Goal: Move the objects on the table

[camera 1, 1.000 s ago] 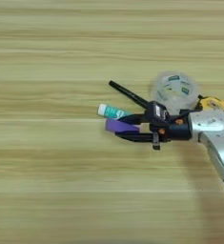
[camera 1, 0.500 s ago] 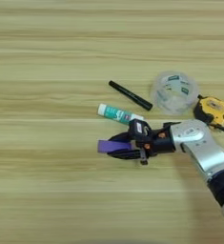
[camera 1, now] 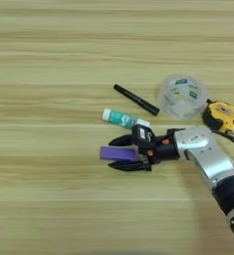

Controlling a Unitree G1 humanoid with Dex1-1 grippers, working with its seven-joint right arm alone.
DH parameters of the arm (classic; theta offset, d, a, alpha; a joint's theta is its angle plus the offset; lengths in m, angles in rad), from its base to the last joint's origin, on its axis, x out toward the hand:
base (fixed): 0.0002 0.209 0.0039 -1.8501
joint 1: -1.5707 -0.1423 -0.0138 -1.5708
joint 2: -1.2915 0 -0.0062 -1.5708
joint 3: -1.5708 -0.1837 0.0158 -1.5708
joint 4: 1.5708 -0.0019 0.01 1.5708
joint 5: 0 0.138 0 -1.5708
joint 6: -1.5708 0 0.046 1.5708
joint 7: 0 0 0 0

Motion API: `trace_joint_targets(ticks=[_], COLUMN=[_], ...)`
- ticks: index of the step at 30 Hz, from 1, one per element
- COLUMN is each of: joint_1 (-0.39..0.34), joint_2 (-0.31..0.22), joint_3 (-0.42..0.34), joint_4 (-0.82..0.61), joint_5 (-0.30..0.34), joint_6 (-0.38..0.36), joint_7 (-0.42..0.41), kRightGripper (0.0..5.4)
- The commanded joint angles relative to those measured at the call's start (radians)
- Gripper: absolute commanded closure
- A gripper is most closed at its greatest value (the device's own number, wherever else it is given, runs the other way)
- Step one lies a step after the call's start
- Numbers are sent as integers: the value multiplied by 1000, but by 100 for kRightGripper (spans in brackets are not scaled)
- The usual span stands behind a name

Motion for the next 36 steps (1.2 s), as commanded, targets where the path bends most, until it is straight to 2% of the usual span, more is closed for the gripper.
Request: trace_joint_targets(ticks=[1,9,13,20,23,29,34,36], joint_1=[-70,-68,-63,-87,-99,-163,-184,-193], joint_2=[6,39,49,82,92,100,93,90], joint_3=[-58,-112,-126,-169,-184,-218,-218,-219], joint_4=[-94,-206,-246,-239,-227,-155,-131,-115], joint_5=[72,182,209,240,239,195,143,133], joint_6=[2,45,56,23,7,2,10,38], joint_7=[-35,-41,-53,-104,-128,-249,-331,-353], kRightGripper=[207,124,79,6,6,6,6,6])
